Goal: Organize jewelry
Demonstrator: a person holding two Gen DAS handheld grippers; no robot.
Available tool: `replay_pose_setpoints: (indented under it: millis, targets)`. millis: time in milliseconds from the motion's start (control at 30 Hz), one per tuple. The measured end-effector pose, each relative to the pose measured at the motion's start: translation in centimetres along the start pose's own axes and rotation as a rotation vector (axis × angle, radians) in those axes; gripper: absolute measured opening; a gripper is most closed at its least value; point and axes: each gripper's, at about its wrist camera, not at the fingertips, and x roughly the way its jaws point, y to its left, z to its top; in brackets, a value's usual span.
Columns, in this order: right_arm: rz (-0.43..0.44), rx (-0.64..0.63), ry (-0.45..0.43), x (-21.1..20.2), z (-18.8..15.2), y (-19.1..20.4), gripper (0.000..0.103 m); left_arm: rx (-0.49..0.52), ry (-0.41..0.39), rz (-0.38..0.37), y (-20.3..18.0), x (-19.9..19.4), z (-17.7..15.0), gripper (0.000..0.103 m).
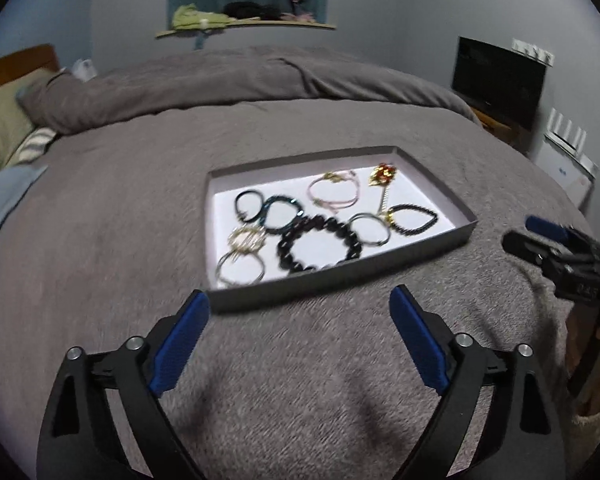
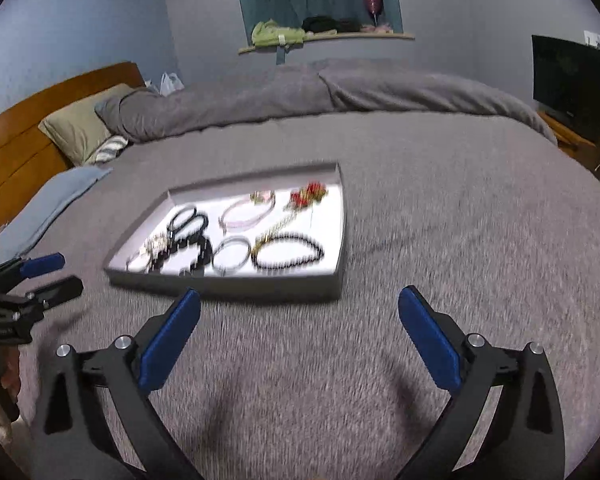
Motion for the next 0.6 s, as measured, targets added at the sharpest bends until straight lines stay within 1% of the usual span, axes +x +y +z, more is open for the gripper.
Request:
replay_pose_setpoints:
  millis: [100,167,267,433,533,600]
  targets:
    - [-0.004,0.033,0.045,0.3,-0.7,-0.2,0.098,0.008,0.018,0.042,0.3,0.6,-0.9,0.092]
    - [0.002,0.059,0.057,0.5,-0.7,-0.2,0.098,0.017,0.013,0.092,0.2,0.9,-1.1,0.094]
    - [-0.059,0.055,0.050,1.0,-0.6,0.3,0.098,0.007,-0.002,0.129,0.4,1.4,-1.2,0.095]
    - [-0.167,-0.042,0.021,2.4,-0.9,2.1,0.098,-0.037,-0.046,0.121,0.9,2.1,-1.4,0.097]
    - [-0.205,-0.080,0.015,3.1,-1.3,2.5,0.098,-0.030,-0.086,0.121,1.0,1.9,-1.5,0.098]
    - [-0.228,-0.107,0.020,3.6,-1.7,2.9,0.098,-0.031,-0.084,0.123,1.0,2.1,-1.6,0.098]
